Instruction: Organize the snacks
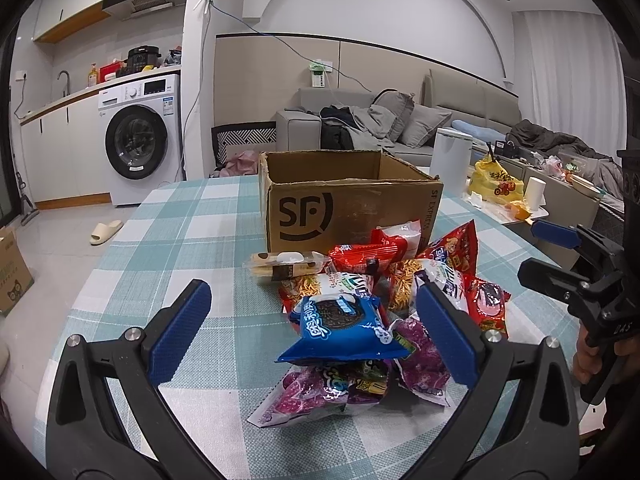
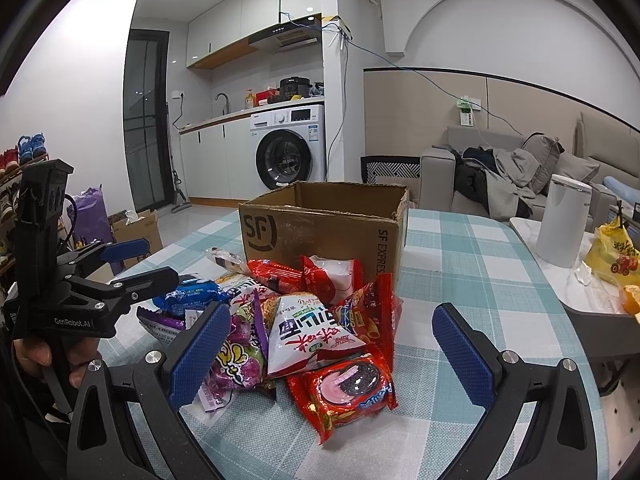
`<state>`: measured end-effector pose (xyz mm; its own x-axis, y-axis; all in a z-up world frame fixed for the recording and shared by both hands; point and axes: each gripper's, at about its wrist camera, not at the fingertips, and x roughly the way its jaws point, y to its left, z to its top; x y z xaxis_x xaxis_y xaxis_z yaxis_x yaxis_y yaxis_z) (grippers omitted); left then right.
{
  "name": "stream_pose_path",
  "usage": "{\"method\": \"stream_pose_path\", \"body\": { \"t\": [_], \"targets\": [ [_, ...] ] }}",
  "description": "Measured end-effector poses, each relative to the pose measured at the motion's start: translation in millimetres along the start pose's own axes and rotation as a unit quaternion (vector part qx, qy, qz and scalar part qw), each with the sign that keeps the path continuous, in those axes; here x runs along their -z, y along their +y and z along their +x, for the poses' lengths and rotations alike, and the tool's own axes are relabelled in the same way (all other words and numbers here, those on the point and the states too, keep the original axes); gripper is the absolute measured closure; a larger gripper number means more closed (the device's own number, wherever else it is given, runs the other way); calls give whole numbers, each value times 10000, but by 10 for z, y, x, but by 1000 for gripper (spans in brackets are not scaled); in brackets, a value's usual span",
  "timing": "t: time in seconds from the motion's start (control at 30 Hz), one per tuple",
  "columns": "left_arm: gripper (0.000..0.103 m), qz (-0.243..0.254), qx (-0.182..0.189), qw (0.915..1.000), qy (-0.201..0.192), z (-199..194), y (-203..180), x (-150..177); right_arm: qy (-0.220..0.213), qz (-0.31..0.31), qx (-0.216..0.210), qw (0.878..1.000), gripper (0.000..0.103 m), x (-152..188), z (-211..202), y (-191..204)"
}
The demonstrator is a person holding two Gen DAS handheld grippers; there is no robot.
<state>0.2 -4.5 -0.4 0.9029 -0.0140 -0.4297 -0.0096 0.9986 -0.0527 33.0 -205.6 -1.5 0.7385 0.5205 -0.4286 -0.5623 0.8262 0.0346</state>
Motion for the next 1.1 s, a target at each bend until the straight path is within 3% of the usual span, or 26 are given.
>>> {"method": "stream_pose_path", "body": {
  "t": [0.47, 1.1],
  "targets": [
    [1, -121, -30, 9997, 227, 96, 68, -10, 166, 155, 59, 9997, 0, -16, 63, -66],
    [1, -422, 218, 9923, 1141, 429, 149, 21, 1605, 330, 200, 9863, 1, 119, 457, -220]
  ]
}}
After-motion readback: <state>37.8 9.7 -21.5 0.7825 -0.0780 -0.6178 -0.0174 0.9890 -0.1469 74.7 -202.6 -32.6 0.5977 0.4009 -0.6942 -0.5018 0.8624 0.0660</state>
